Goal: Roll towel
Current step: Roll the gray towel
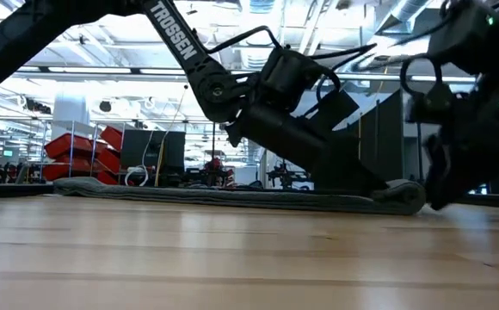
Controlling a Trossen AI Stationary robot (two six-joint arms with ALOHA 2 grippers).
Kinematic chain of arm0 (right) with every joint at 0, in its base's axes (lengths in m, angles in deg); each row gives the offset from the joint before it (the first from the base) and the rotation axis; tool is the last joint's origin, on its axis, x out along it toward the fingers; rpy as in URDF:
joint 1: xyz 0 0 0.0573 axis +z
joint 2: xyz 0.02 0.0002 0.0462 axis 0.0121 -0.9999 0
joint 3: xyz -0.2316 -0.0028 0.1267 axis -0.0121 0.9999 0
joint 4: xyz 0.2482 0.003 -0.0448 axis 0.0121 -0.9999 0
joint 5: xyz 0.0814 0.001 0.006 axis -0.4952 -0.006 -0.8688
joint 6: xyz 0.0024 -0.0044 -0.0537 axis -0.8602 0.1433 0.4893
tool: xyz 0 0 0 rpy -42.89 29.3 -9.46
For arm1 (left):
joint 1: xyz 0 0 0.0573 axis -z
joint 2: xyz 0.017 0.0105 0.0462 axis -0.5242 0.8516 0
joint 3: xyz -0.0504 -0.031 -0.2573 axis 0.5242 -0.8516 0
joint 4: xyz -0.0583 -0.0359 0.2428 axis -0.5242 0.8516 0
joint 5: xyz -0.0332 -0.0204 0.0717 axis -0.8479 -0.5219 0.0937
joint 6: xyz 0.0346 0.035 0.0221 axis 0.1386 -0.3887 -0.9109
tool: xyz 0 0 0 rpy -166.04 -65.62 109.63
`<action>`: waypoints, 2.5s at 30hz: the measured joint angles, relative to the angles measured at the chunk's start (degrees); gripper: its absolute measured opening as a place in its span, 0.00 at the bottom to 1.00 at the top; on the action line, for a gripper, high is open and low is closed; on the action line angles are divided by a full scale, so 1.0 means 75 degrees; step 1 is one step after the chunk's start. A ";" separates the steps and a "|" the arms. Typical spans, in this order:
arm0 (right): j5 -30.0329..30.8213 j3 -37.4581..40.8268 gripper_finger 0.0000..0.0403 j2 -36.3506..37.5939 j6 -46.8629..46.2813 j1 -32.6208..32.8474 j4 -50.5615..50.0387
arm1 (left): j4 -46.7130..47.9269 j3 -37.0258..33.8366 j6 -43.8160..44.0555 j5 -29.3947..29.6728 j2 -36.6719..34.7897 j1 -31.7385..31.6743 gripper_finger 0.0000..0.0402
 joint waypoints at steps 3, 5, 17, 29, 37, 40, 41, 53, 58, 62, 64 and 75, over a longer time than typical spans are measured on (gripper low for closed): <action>-0.0102 0.0098 0.63 -0.0238 0.0011 -0.0079 0.0122 | 0.0157 -0.0003 0.0006 0.0002 0.0003 -0.0002 0.01; -0.0103 0.0117 0.63 -0.0453 0.0034 -0.0139 0.0347 | -0.0020 0.0000 0.0011 0.0003 0.0084 -0.0002 0.01; -0.0178 0.0054 0.63 -0.0797 0.0824 -0.0501 0.1218 | -0.0047 0.0047 0.0253 0.0000 0.0332 0.0001 0.01; -0.0122 -0.0410 0.63 -0.0643 0.1612 -0.0663 0.0981 | 0.0077 0.0062 0.0317 0.0041 0.0329 0.0051 0.01; -0.0114 -0.0565 0.63 -0.0626 0.1661 -0.0662 0.0870 | 0.0719 0.0134 0.0384 0.0023 0.0034 0.0062 0.01; -0.0109 -0.0565 0.63 -0.0626 0.1658 -0.0662 0.0868 | 0.0812 0.0131 0.0401 -0.0011 -0.0031 0.0045 0.01; -0.0106 -0.0565 0.63 -0.0626 0.1658 -0.0662 0.0867 | 0.0858 0.0131 0.0395 -0.0014 -0.0056 0.0032 0.01; -0.0073 -0.0565 0.63 -0.0623 0.1600 -0.0662 0.0843 | 0.1438 0.0131 0.0059 -0.0020 -0.0309 -0.0284 0.01; -0.0076 -0.0565 0.63 -0.0621 0.1572 -0.0659 0.0850 | 0.1677 0.0137 -0.0103 0.0000 -0.0370 -0.0518 0.01; -0.0079 -0.0565 0.63 -0.0620 0.1528 -0.0659 0.0861 | 0.1517 0.0137 -0.0177 -0.0005 -0.0370 -0.0638 0.01; -0.0079 -0.0565 0.63 -0.0620 0.1518 -0.0659 0.0901 | 0.1326 0.0137 -0.0187 -0.0003 -0.0370 -0.0672 0.01; -0.0085 -0.0575 0.63 -0.0617 0.1521 -0.0664 0.0999 | 0.0143 0.0233 0.0189 -0.0010 0.0325 -0.0660 0.01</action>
